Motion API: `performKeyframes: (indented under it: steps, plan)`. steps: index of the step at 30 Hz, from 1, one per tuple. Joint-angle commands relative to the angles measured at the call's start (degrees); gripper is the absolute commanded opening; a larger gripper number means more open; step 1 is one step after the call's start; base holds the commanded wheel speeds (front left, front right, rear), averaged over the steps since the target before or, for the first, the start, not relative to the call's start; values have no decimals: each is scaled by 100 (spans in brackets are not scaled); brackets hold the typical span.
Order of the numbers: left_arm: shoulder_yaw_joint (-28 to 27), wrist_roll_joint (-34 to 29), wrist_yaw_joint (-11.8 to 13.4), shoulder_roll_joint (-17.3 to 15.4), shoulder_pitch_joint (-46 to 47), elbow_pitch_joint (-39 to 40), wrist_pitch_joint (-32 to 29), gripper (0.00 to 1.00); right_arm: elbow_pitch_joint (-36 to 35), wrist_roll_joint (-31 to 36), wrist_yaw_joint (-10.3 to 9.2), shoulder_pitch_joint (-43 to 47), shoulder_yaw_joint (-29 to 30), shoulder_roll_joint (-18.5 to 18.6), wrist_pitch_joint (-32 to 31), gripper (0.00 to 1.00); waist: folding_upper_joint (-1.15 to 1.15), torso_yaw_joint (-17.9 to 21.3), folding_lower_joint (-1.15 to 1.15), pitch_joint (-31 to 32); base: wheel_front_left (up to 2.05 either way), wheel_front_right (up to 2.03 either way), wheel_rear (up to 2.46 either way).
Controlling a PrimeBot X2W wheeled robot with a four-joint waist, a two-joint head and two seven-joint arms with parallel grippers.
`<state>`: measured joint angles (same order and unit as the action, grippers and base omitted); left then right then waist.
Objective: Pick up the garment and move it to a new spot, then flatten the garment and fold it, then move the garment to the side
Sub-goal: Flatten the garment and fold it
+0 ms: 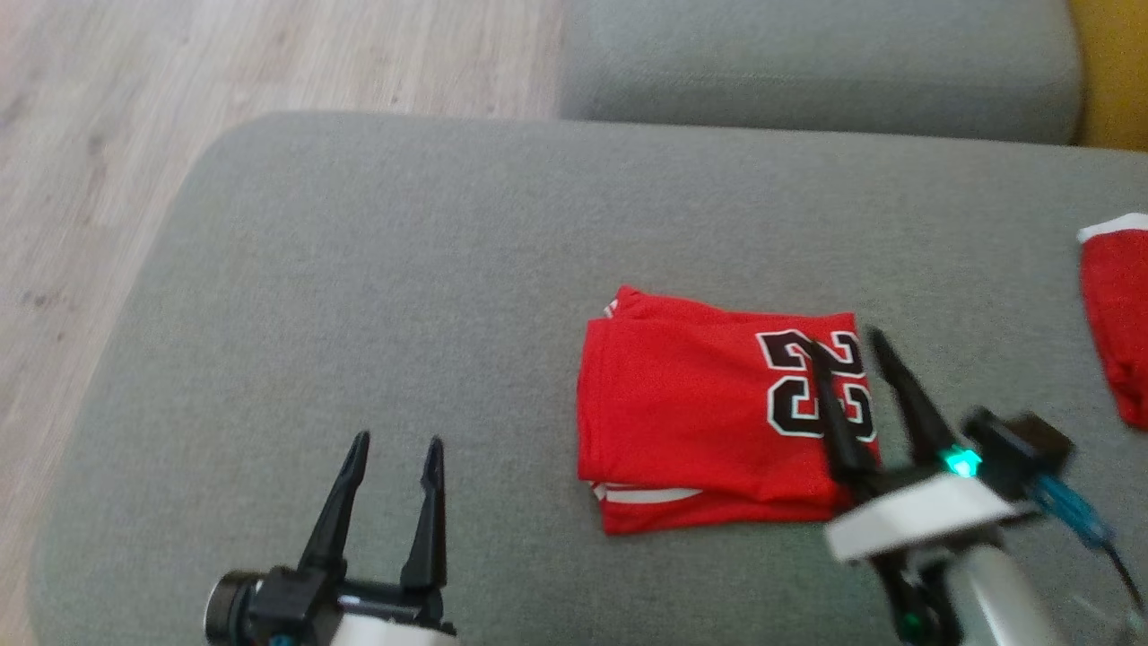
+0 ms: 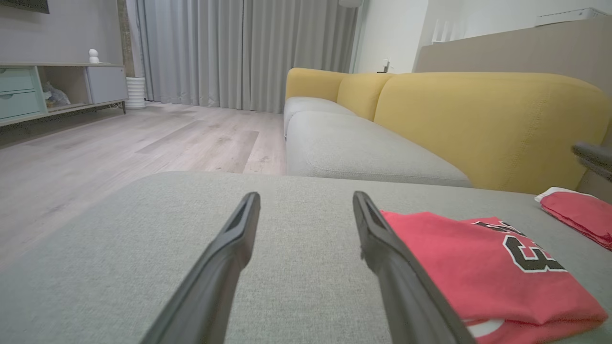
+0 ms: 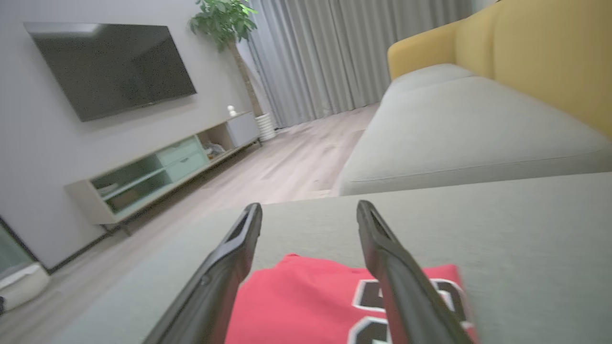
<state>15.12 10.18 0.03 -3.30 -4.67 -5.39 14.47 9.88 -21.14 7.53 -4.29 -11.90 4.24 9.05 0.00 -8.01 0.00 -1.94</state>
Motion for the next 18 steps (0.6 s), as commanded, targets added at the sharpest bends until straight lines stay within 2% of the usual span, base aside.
performKeyframes:
  steps: [1, 3, 6, 14, 18]
  plan:
    - [-216, 34, 43, 28, 59, 132, 52, 100, -149, 179, -4, 34, 66, 149, 189, 100, 0, 162, 0, 191, 0, 0, 0]
    - [-237, 38, 69, 29, 3, 102, 52, 100, -79, 513, -4, 242, 187, 310, 380, 100, 0, 244, 0, 261, 0, 0, 0]
    - [-259, 39, 97, 30, -46, 40, 52, 100, 70, 833, -4, 538, 393, 346, 548, 100, 0, 344, 0, 344, 0, 0, 0]
    - [-371, 16, 147, 23, -164, -178, 52, 100, -100, 1267, -4, 1180, 736, 116, 593, 100, 0, 509, 0, 512, 0, 0, 0]
    - [-434, -18, 226, 24, -217, -325, 52, 100, -101, 1423, -4, 1273, 671, 80, 594, 100, 0, 543, 0, 549, 0, 0, 0]
